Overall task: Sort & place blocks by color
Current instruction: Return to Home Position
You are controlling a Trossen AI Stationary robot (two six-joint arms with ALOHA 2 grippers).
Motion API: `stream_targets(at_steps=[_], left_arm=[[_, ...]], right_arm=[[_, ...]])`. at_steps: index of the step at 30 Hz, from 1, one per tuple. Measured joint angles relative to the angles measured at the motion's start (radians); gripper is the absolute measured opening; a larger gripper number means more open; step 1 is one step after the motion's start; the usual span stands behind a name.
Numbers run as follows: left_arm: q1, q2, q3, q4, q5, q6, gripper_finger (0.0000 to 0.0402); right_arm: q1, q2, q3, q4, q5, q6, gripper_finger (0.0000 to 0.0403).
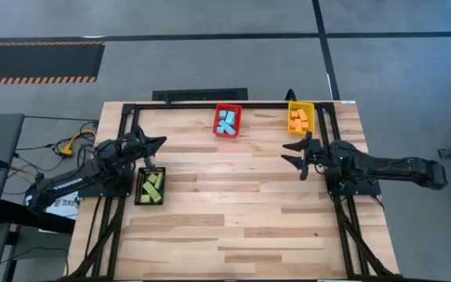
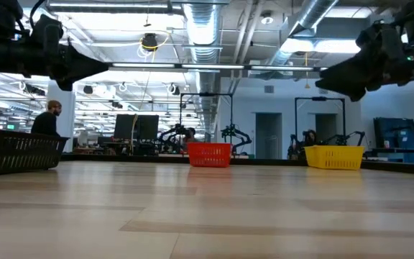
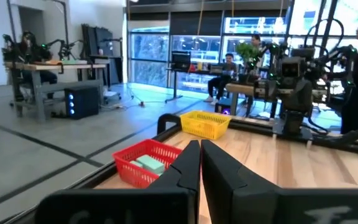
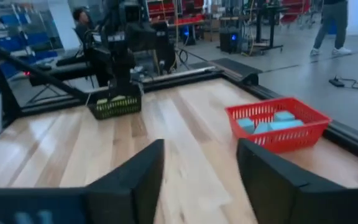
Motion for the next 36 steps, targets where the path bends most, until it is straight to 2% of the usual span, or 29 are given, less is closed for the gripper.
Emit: stream_targets(at_steps=[3, 8, 10, 15, 24, 36], left_arm=[[-0.013, -0.055, 0.000, -0.061, -0.040, 0.001, 0.0000], [-0.026, -0.048, -0.001, -0.070, -0.034, -0.003, 0.0000], [-0.031, -0.050, -0.001, -0.078, -0.031, -0.002, 0.0000], [-0.034, -0.049, -0.002, -0.075, -0.015, -0.001, 0.0000], [-0.034, -0.049, -0.002, -0.079, -0.017, -0.006, 0.0000], [-0.034, -0.049, -0.002, -0.102, -0.033, -0.006, 0.0000]], right_arm=[[-0.001, -0.081, -0.012, -0.061, 0.000, -0.001, 0.0162], [0.002, -0.196, -0.036, -0.196, -0.004, 0.000, 0.0042], [0.012, -0.236, -0.035, -0.247, -0.009, -0.002, 0.0012], [0.047, -0.286, -0.032, -0.266, -0.048, -0.039, 0.0023], [0.063, -0.294, -0.032, -0.271, -0.047, -0.045, 0.0006], [0.063, -0.294, -0.033, -0.271, -0.048, -0.044, 0.0049]])
